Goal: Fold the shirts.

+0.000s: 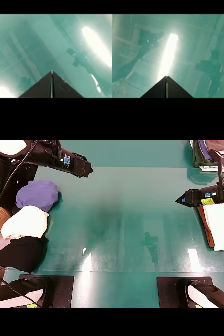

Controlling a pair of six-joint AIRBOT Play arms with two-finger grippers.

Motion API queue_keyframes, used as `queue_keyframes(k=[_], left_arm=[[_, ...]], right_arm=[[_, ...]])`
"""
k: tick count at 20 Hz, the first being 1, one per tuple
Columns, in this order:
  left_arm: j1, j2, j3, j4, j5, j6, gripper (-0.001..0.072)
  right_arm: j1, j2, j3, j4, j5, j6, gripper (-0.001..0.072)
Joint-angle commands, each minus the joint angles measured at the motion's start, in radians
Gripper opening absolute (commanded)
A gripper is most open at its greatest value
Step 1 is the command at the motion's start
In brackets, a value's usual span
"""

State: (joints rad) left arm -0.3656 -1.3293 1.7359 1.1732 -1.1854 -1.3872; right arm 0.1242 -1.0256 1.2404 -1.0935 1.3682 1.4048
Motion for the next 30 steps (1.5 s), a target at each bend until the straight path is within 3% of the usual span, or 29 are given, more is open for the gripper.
queue_keyframes(k=[1,13,16,22,26,27,28,29,30], left_arm=[[0.000,0.000,0.000,0.000,0.000,0.000,0.0026],[0.000,0.000,0.000,-0.008,0.002,-0.002,0.0026],[0.008,0.001,0.000,0.006,0.093,0.000,0.0026],[0.324,0.003,-0.009,0.200,-0.065,-0.076,0.0026],[0.559,-0.005,-0.145,0.216,-0.006,-0.079,0.0027],[0.599,-0.013,-0.199,0.215,0.025,-0.079,0.0079],[0.626,-0.026,-0.248,0.215,0.055,-0.080,0.0432],[0.646,-0.046,-0.299,0.215,0.098,-0.081,0.0720],[0.659,-0.072,-0.336,0.214,0.134,-0.081,0.0709]], right_arm=[[0.006,0.001,0.000,-0.005,-0.008,0.000,0.0018],[0.006,0.001,0.000,0.002,0.008,0.000,0.0018],[0.006,0.001,0.000,0.002,0.011,0.000,0.0018],[0.006,0.001,0.000,0.002,0.031,0.000,0.0018],[0.006,0.001,0.000,0.001,0.027,0.000,0.0018],[0.006,0.001,0.000,0.001,0.020,0.000,0.0018],[0.006,0.001,0.000,0.002,0.011,0.001,0.0018],[0.006,0.001,0.000,0.002,0.006,0.000,0.0018],[0.006,0.001,0.000,0.002,0.004,0.001,0.0018]])
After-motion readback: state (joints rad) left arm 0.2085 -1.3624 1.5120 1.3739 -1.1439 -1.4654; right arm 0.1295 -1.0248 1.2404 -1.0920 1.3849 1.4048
